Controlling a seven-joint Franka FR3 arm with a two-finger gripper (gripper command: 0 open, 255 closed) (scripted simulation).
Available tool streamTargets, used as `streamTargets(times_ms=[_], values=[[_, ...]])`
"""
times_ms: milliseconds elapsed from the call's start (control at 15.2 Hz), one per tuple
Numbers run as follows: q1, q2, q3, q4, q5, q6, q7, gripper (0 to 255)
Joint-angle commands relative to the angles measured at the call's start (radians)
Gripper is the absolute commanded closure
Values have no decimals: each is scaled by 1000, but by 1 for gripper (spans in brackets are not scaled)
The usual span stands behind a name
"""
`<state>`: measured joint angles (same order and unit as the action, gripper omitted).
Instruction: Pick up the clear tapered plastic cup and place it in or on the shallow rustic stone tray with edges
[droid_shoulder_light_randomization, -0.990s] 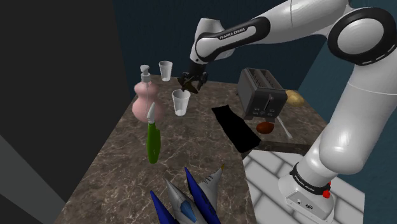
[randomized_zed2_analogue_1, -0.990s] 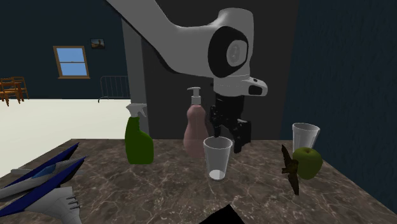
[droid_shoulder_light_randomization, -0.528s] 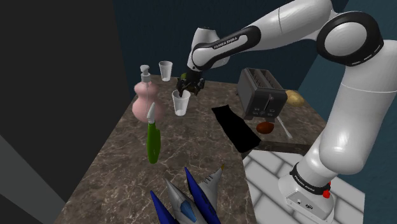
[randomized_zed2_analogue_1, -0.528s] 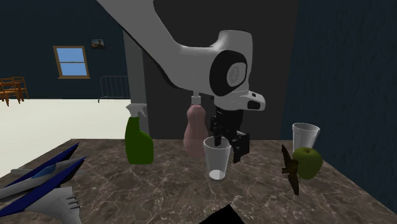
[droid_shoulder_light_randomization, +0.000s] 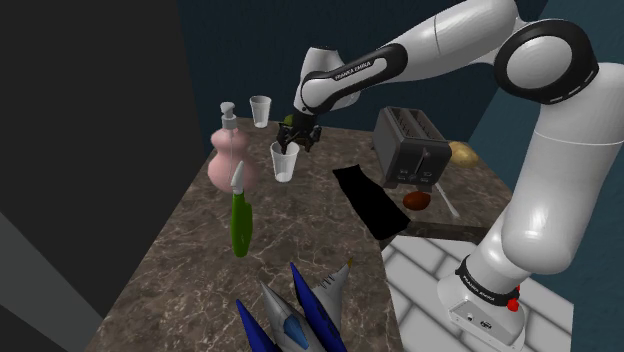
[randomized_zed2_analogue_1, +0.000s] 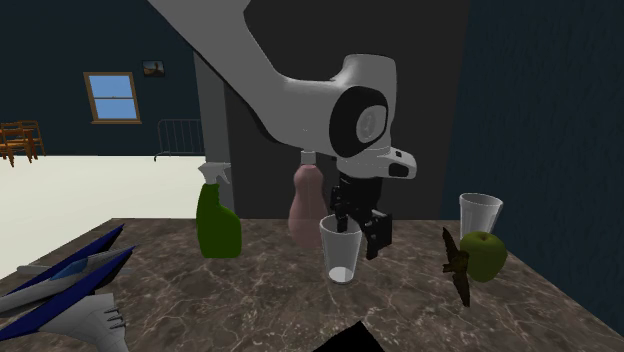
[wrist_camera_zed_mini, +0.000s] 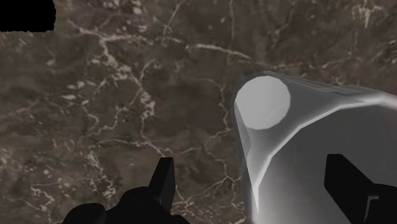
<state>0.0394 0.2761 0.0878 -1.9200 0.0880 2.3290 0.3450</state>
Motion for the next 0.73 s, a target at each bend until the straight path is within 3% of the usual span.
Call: streamTargets(times_ms=[0, 660], values=[[0, 0, 0, 0, 0, 0, 0, 255], [0, -6, 0, 5, 0, -12, 1, 255]])
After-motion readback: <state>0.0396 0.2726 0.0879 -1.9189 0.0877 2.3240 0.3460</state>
